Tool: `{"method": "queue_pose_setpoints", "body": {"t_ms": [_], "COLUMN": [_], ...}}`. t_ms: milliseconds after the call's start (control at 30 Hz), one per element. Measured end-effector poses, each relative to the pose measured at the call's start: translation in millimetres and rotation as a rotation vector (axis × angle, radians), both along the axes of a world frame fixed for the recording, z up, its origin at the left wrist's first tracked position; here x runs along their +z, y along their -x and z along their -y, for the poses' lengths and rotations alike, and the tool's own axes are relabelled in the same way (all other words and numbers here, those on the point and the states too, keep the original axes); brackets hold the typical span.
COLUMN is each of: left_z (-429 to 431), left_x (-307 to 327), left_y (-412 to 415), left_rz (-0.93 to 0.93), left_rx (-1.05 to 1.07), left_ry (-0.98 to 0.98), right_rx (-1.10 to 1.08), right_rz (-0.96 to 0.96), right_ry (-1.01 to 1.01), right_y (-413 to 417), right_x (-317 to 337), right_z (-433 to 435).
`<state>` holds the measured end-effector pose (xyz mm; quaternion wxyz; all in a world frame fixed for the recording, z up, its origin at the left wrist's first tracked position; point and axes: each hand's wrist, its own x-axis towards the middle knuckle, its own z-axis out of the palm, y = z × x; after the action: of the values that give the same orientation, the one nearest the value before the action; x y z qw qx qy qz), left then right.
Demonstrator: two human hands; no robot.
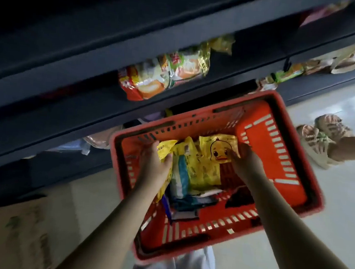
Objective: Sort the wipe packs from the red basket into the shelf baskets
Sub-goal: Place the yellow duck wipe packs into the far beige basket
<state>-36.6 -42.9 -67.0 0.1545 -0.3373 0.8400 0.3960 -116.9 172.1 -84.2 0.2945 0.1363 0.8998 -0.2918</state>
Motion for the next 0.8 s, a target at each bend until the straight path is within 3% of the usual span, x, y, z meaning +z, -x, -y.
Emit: {"method": "queue_pose_setpoints", "body": {"t_ms": [133, 367, 533, 800], "left_z": [3.5, 15.4, 14.3, 19.5], "left_x": [-36.7, -51.0, -38.2, 1.6], "left_y": [9.3, 14.4, 14.8, 2.0], "left_rz": [0.048, 0.293, 0.246, 0.165], "left_rx": [-0.061, -0.061, -0.061, -0.003], "left_ry": [0.149, 0.097, 0.118, -0.061], "right_rx": [-0.059, -0.165, -0.336, -0.59], "right_rz": [0.024, 0.08, 0.12, 0.166], "right_ry": [0.033, -0.048, 0.006, 0.42], "right_y": [12.4, 5.1, 2.8, 11.3], "right_x": [-49.4, -92.8, -111.5, -88.8], "right_z": [10.5, 15.9, 8.2, -7.3]}}
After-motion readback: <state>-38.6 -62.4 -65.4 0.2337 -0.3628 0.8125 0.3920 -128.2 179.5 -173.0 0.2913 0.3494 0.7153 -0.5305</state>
